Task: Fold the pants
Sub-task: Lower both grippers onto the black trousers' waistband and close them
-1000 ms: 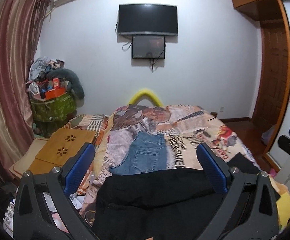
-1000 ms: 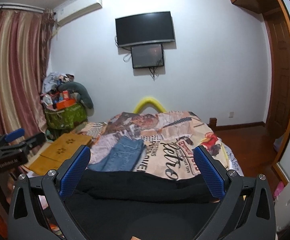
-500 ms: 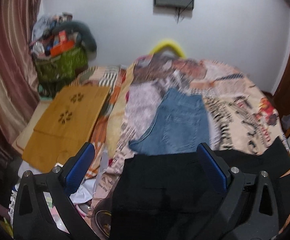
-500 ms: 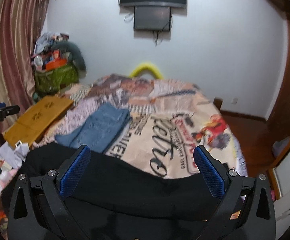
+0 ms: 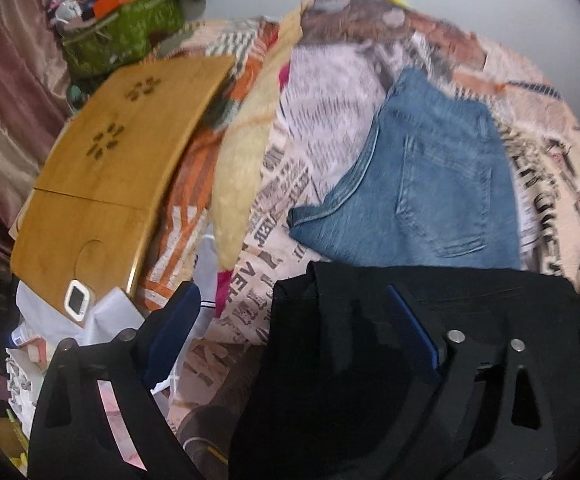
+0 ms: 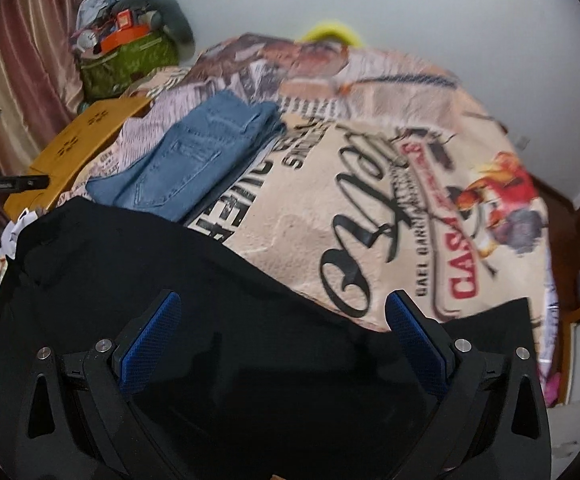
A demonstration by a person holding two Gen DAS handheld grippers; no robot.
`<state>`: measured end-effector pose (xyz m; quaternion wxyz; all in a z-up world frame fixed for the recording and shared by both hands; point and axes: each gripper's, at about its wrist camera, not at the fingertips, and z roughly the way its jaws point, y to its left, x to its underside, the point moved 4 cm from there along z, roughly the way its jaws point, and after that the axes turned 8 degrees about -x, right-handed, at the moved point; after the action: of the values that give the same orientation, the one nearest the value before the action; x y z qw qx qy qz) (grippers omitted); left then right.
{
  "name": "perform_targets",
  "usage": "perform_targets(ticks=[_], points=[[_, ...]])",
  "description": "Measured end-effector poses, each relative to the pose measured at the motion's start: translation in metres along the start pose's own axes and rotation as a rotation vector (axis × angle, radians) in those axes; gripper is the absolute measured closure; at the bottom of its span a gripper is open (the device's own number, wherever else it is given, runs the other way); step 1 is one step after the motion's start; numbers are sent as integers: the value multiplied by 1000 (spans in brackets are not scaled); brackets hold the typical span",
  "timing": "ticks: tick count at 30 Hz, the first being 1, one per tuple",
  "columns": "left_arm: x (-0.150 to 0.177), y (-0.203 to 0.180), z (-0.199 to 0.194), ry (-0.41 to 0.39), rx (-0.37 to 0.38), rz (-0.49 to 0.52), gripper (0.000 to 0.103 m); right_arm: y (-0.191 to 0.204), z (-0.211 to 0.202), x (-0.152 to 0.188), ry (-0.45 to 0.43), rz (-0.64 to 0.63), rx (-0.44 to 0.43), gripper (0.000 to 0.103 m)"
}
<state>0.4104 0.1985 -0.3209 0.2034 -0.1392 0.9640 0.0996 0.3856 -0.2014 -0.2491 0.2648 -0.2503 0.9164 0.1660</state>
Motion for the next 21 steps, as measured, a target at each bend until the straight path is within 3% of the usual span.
perform_targets(ticks=[4, 7, 12, 14, 17, 19, 21], points=[[2, -10, 26, 83, 28, 40, 30, 0, 22, -4, 60, -57, -22, 3], [2, -18, 42, 144, 65, 45, 30, 2, 42, -10, 102, -107, -45, 8], [1, -32, 61, 205, 99, 54, 31, 6, 80, -8, 204, -97, -78, 29], [0, -33, 62, 195, 117, 65, 32, 6, 90, -6, 222, -84, -93, 27], [-1, -29, 62, 189, 107, 58, 51, 6, 93, -2, 199, -79, -83, 25], [0, -26, 61, 190, 100, 58, 76, 6, 92, -1, 174, -88, -79, 27], [4, -27, 60, 213, 123, 59, 82, 7, 89, 1, 162, -92, -77, 37]])
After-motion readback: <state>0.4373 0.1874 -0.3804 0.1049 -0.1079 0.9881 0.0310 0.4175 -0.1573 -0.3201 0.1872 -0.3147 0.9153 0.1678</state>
